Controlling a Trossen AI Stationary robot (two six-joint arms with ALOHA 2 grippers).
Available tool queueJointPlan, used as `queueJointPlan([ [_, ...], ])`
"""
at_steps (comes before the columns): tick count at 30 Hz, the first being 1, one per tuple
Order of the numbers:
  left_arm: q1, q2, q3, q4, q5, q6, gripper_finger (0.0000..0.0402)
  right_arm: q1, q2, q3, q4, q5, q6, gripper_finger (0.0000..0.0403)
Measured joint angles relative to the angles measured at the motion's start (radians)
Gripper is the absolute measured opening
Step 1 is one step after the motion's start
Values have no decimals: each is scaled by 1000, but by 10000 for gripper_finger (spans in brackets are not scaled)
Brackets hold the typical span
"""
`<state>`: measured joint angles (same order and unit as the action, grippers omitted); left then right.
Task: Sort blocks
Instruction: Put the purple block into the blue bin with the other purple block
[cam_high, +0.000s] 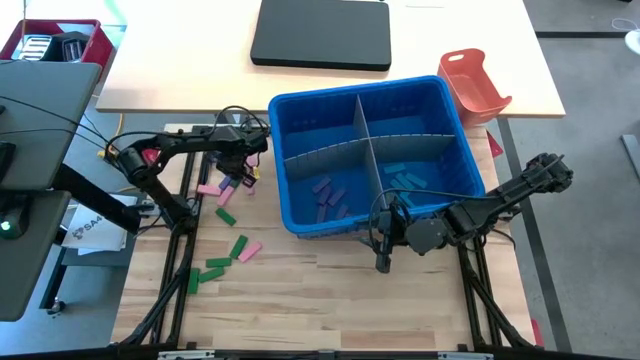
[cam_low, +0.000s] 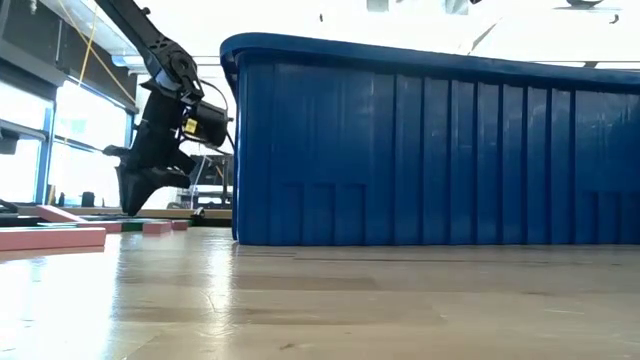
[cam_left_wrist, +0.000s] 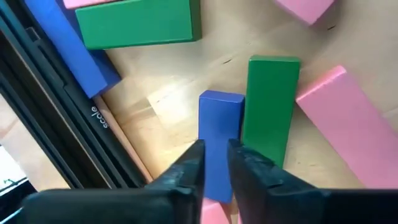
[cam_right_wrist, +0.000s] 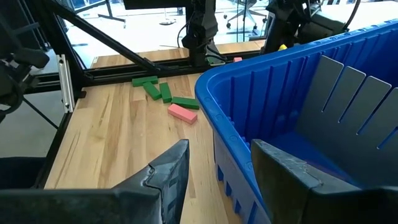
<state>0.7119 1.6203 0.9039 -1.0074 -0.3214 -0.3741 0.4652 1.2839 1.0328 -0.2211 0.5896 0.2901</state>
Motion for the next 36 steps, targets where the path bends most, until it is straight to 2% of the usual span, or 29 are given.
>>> queueJointPlan([
  [6, 26, 0, 1, 43, 33, 17, 149, 0, 0, 0, 0, 0, 2, 169],
  [9, 38, 0, 1, 41, 4, 18, 170, 0, 0, 0, 0, 0, 16, 169],
  [21, 63, 2, -18, 49, -4, 33, 163, 0, 0, 0, -7, 0, 16, 169],
  [26, 71, 2, -65, 73, -44, 61, 162, 0, 0, 0, -7, 0, 23, 169],
  [36, 73, 5, -50, 94, -86, 65, 162, 0, 0, 0, -8, 0, 19, 169],
])
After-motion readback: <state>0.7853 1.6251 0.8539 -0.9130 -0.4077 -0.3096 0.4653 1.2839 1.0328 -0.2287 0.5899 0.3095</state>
